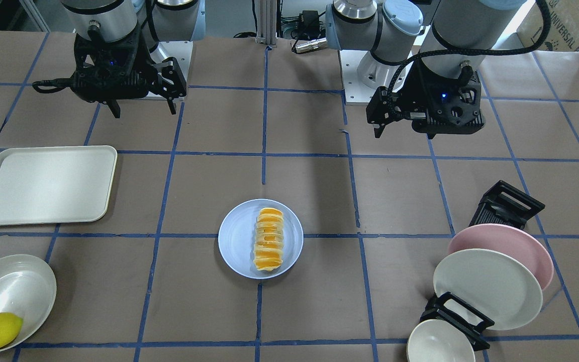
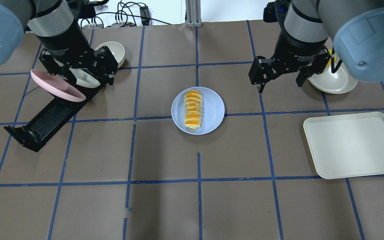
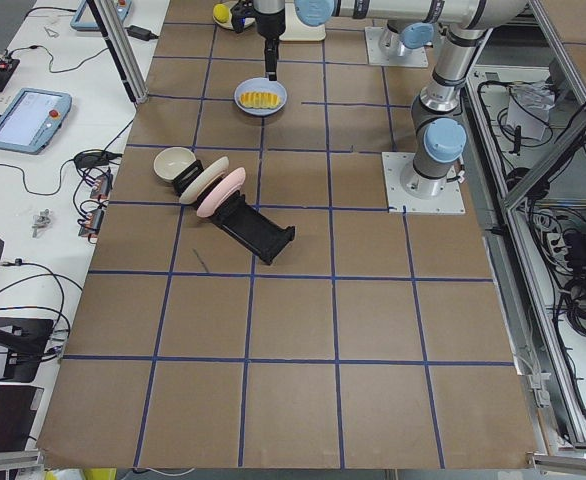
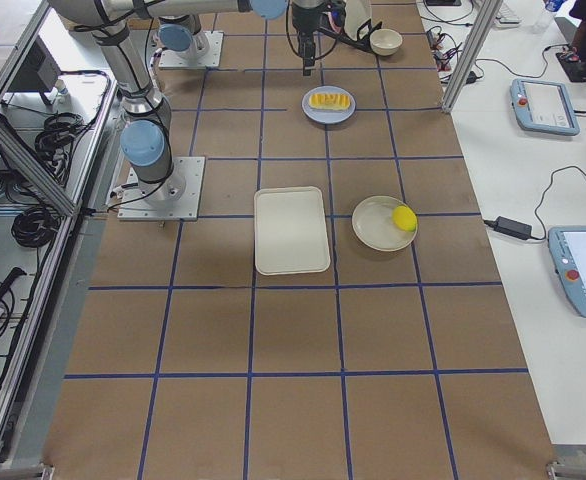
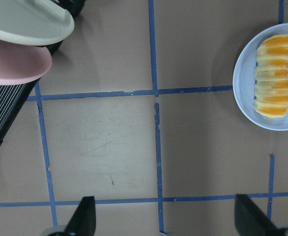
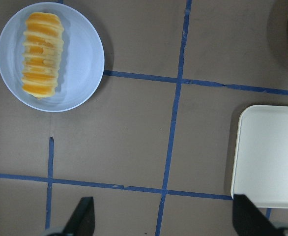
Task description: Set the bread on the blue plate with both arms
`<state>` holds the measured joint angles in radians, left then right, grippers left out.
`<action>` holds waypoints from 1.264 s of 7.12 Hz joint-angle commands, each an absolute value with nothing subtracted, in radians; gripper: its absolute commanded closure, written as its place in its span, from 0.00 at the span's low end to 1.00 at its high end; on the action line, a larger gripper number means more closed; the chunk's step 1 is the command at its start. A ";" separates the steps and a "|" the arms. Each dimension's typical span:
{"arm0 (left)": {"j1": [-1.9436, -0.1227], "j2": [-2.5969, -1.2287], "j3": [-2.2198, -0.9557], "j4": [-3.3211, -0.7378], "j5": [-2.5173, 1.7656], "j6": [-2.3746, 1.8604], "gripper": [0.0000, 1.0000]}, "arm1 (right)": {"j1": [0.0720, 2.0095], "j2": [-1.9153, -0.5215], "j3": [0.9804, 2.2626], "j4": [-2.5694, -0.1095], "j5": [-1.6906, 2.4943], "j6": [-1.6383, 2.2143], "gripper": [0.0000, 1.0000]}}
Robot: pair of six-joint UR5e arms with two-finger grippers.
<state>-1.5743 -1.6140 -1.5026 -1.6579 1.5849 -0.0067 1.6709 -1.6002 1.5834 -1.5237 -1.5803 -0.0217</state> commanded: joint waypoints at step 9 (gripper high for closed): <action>-1.568 -1.589 -1.473 -1.612 1.582 0.055 0.00 | 1.588 -1.611 1.583 -1.456 -1.574 -0.023 0.00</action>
